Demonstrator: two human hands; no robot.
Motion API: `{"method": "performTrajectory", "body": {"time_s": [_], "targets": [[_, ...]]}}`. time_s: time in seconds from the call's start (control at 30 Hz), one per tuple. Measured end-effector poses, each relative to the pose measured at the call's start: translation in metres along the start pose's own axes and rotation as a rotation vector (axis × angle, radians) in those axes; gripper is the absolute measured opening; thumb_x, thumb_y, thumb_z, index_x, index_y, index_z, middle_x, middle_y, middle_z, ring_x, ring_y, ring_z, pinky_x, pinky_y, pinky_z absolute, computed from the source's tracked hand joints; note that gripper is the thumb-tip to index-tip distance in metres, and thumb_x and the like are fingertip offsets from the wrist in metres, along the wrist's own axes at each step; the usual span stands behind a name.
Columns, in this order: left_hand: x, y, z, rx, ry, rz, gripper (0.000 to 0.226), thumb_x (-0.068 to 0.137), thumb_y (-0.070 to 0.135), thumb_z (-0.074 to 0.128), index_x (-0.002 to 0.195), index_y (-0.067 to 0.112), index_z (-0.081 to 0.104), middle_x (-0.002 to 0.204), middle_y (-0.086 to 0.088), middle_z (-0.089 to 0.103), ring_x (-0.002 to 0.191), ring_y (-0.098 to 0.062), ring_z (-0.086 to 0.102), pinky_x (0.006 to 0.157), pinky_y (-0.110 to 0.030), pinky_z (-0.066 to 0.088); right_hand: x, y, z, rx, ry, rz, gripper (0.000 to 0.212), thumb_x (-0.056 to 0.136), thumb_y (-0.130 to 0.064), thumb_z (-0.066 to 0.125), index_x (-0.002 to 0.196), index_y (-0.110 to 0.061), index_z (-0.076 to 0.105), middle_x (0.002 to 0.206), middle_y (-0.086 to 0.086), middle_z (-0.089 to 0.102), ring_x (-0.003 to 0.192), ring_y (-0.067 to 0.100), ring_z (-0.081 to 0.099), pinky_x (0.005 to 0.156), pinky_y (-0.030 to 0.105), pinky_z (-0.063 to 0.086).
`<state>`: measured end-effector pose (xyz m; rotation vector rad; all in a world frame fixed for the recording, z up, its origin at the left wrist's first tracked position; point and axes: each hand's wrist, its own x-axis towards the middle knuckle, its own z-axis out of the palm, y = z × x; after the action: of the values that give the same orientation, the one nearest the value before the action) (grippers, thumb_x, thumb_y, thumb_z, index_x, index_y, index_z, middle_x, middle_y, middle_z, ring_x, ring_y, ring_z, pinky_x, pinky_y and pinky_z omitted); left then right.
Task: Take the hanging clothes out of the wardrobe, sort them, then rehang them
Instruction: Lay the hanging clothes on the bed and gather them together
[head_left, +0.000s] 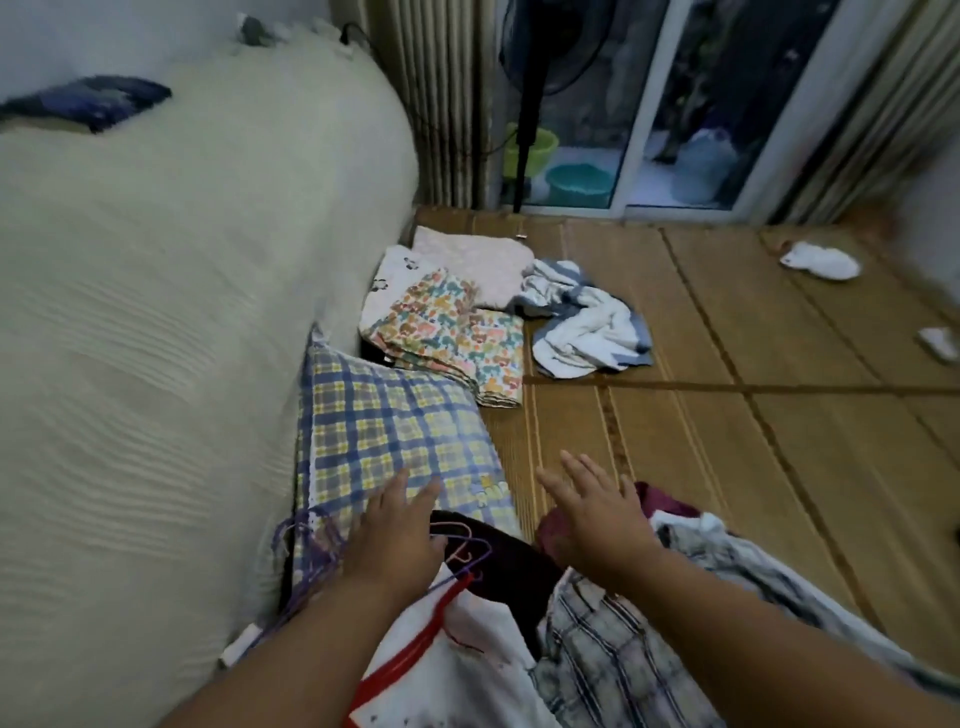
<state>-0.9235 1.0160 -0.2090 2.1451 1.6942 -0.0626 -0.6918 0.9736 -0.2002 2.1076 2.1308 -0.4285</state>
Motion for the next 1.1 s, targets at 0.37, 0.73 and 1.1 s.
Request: {"method": "performTrajectory", "body": {"time_s": [0.37,0.73,1.1], "targets": [[-0.110,0.287,0.031,0.115,-0.026,0.504,0.063,0.091,0.041,0.050,0.146,0.042,0.019,0.160,0.004,-0.001,0.147,-0.020,0.002,0.114,-0.054,0.006,-0.276,0.177,-0.041,0.107,0.224,0.481,0.074,0.090,-0.046,0.052,0.148,-0.041,0.006,0.159,-0.003,0.004,0.146,0.020,0.005,0.114,0.052,0.010],[-0.298,0.556,0.133,0.104,-0.050,0.791,0.066,0.090,0.044,0.055,0.146,0.041,0.020,0.160,0.003,0.005,0.146,-0.020,0.009,0.113,-0.058,0.009,-0.558,0.345,-0.017,0.120,0.281,0.710,0.076,0.090,-0.046,0.051,0.148,-0.042,0.002,0.157,-0.003,0.009,0.144,0.020,0.011,0.112,0.054,0.011],[-0.338,0.711,0.211,0.180,-0.126,0.929,0.067,0.088,0.049,0.054,0.146,0.041,0.022,0.159,0.001,0.009,0.145,-0.022,0.011,0.111,-0.063,0.013,-0.672,0.468,0.017,0.190,0.270,0.900,0.076,0.087,-0.044,0.054,0.147,-0.045,0.008,0.155,-0.004,0.017,0.142,0.018,0.017,0.114,0.050,0.011]]}}
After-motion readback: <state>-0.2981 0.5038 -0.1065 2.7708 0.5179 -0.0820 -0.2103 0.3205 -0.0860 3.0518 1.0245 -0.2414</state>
